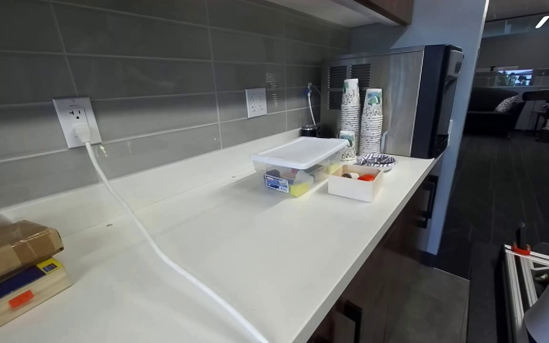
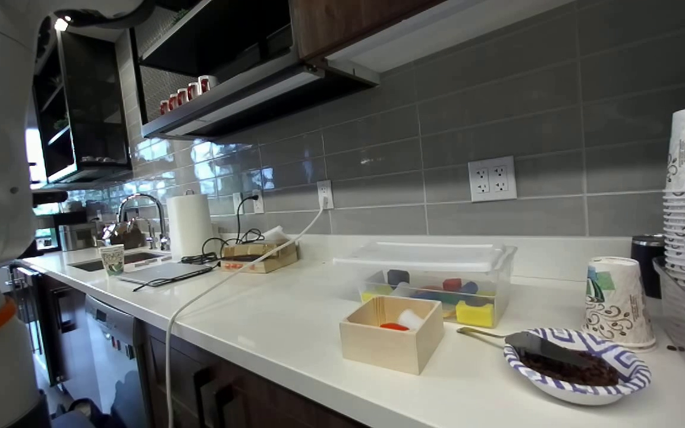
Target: Open the top left cabinet door
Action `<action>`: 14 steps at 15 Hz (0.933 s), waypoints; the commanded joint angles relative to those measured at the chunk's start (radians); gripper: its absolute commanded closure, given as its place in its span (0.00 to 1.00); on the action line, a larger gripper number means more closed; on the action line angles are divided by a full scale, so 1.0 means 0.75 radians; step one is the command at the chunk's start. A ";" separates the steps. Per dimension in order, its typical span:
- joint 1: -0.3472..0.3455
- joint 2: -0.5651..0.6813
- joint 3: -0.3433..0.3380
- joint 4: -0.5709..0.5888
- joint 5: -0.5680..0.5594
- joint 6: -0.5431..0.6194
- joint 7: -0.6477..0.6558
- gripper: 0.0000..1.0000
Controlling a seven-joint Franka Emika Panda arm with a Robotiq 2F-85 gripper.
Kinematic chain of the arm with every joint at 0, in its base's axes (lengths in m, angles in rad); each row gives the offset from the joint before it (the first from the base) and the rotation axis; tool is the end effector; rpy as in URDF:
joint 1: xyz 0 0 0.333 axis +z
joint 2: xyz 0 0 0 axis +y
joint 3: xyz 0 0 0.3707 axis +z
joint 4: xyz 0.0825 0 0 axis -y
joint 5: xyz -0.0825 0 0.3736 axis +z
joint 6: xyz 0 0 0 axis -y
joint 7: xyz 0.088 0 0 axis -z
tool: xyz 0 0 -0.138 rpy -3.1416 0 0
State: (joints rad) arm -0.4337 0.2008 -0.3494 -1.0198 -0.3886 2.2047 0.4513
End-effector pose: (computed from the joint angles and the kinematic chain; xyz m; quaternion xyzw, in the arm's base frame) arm 0.4627 -0.4322 0.8942 0.7231 -0.4581 0.4256 0.2934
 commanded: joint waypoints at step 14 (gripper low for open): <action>0.059 -0.493 0.027 -0.365 -0.335 -0.445 0.217 0.00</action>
State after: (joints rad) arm -0.4027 -0.0139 -0.3462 -1.1606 -0.5149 1.9392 0.5444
